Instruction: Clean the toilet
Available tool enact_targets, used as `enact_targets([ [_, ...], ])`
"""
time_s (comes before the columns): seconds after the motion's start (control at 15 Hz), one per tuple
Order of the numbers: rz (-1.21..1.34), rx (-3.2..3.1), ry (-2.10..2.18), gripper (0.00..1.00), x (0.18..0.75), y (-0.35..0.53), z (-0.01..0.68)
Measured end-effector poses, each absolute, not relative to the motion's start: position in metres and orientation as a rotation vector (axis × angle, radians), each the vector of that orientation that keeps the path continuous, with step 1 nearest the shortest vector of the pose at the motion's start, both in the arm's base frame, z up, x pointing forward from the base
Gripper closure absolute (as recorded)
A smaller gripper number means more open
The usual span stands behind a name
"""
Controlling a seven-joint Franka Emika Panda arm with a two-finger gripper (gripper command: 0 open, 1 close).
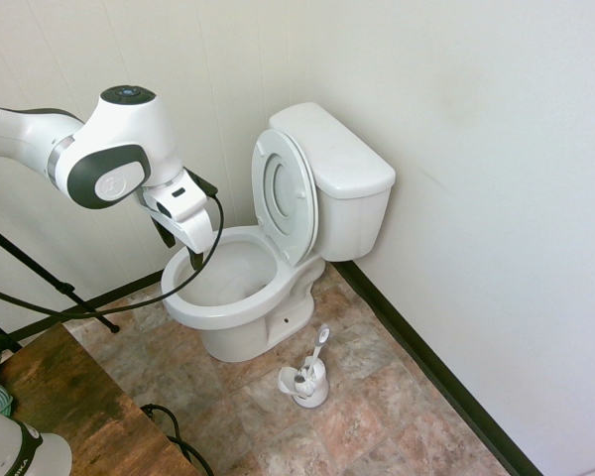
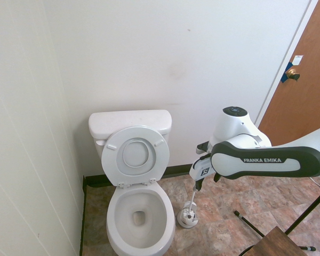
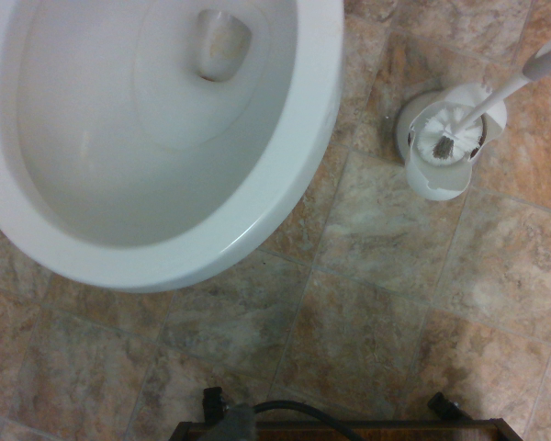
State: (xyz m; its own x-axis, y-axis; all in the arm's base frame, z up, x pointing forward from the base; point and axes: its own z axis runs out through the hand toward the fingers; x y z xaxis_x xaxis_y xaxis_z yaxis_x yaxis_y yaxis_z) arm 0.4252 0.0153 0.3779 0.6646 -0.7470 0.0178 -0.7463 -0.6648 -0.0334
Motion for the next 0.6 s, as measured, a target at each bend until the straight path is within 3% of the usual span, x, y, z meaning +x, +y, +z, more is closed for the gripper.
enact_targets([
  [0.27,-0.071,-2.845,1.301,0.00,0.436,0.013,0.374],
  [0.6,-0.056,-2.785,1.428,0.00,0.499,-0.037,0.344],
])
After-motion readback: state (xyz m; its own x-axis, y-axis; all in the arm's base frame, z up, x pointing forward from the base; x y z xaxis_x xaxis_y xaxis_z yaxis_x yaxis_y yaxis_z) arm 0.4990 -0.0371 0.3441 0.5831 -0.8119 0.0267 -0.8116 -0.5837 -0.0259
